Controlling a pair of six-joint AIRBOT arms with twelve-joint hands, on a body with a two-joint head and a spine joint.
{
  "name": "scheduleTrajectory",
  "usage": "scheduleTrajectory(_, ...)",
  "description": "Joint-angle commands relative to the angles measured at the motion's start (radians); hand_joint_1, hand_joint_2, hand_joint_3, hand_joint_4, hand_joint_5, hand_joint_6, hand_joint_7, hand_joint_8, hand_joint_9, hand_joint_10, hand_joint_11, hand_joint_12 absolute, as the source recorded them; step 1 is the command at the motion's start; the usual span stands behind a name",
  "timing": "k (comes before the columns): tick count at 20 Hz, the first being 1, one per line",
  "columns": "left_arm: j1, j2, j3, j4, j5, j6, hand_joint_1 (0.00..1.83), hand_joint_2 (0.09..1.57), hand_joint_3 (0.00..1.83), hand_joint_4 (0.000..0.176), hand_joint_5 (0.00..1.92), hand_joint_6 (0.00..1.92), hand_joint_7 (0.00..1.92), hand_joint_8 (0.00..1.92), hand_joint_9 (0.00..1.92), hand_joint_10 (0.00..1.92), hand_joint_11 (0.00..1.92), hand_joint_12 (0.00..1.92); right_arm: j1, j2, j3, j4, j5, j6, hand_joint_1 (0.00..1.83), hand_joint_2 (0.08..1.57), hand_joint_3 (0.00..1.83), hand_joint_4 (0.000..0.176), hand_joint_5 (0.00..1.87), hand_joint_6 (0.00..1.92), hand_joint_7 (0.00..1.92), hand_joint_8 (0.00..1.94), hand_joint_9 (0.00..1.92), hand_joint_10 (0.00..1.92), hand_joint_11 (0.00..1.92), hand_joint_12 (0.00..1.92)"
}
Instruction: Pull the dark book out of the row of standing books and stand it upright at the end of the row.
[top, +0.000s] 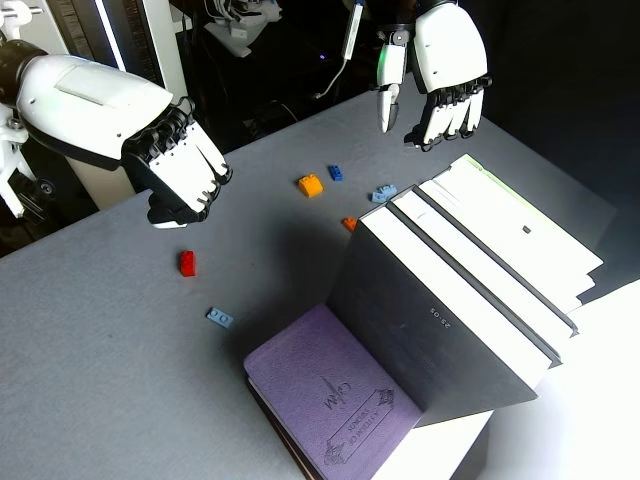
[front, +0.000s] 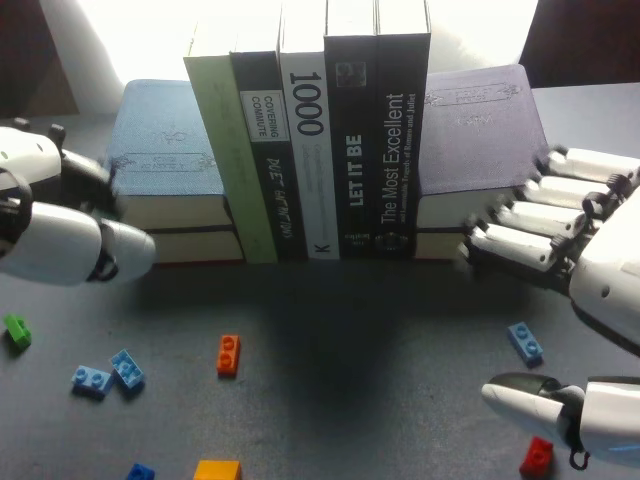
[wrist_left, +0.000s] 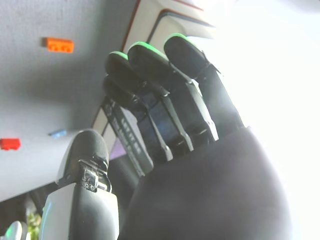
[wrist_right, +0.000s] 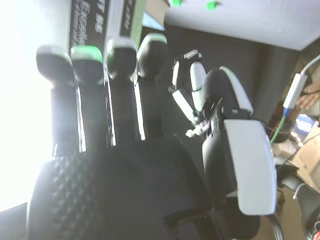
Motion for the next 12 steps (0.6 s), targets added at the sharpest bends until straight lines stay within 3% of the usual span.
scheduleTrajectory(1, -0.009, 0.006, 0.001, 0.042, -0.047, 0.002, 0.00, 1.25, 0.01, 0.029, 0.25, 0.01, 0.28, 0.01, 0.28, 0.01, 0.00, 0.83, 0.009, 0.010, -0.006, -0.019, 0.084, 0.012, 0.04, 1.21, 0.03, 0.000, 0.13, 0.06, 0.13, 0.00, 0.09, 0.15, 0.00, 0.58)
scheduleTrajectory(3, -0.009, 0.006, 0.002, 0.042, -0.047, 0.002, 0.00, 1.24, 0.00, 0.019, 0.27, 0.01, 0.29, 0.01, 0.29, 0.01, 0.00, 0.84, 0.011, 0.010, -0.007, 0.002, 0.069, 0.018, 0.05, 1.22, 0.01, 0.000, 0.16, 0.04, 0.15, 0.00, 0.12, 0.11, 0.00, 0.53)
scheduleTrajectory(4, -0.009, 0.006, 0.002, 0.042, -0.047, 0.002, 0.00, 1.23, 0.00, 0.001, 0.25, 0.00, 0.27, 0.00, 0.28, 0.00, 0.00, 0.85, 0.011, 0.010, -0.009, 0.008, 0.073, 0.021, 0.01, 1.22, 0.01, 0.000, 0.14, 0.03, 0.15, 0.00, 0.11, 0.09, 0.00, 0.54)
scheduleTrajectory(5, -0.009, 0.006, 0.002, 0.042, -0.047, 0.002, 0.00, 1.23, 0.00, 0.000, 0.23, 0.00, 0.25, 0.00, 0.27, 0.00, 0.00, 0.83, 0.012, 0.010, -0.016, 0.010, 0.085, 0.020, 0.00, 1.21, 0.01, 0.000, 0.15, 0.03, 0.14, 0.00, 0.11, 0.09, 0.00, 0.54)
scheduleTrajectory(7, -0.010, 0.007, 0.003, 0.042, -0.047, 0.002, 0.00, 1.21, 0.00, 0.030, 0.23, 0.00, 0.23, 0.00, 0.25, 0.00, 0.01, 0.75, 0.020, 0.010, -0.034, 0.023, 0.128, 0.011, 0.00, 1.20, 0.00, 0.000, 0.14, 0.03, 0.15, 0.00, 0.11, 0.09, 0.00, 0.54)
scheduleTrajectory(9, -0.011, 0.006, 0.003, 0.042, -0.047, 0.002, 0.01, 1.20, 0.00, 0.025, 0.14, 0.00, 0.16, 0.00, 0.17, 0.00, 0.00, 0.64, 0.014, 0.012, -0.071, 0.025, 0.233, -0.015, 0.00, 1.19, 0.00, 0.000, 0.15, 0.02, 0.17, 0.01, 0.11, 0.08, 0.00, 0.56)
scheduleTrajectory(11, -0.012, 0.007, 0.003, 0.042, -0.047, 0.002, 0.00, 1.18, 0.00, 0.027, 0.12, 0.00, 0.11, 0.00, 0.12, 0.00, 0.00, 0.52, 0.025, 0.012, -0.093, 0.025, 0.255, -0.037, 0.00, 1.16, 0.00, 0.000, 0.12, 0.01, 0.13, 0.00, 0.08, 0.05, 0.00, 0.43)
scheduleTrajectory(12, -0.015, 0.006, 0.003, 0.042, -0.047, 0.002, 0.00, 1.17, 0.00, 0.025, 0.10, 0.00, 0.10, 0.00, 0.11, 0.00, 0.00, 0.48, 0.028, 0.011, -0.098, 0.025, 0.277, -0.029, 0.00, 1.15, 0.00, 0.000, 0.12, 0.01, 0.11, 0.00, 0.08, 0.04, 0.00, 0.46)
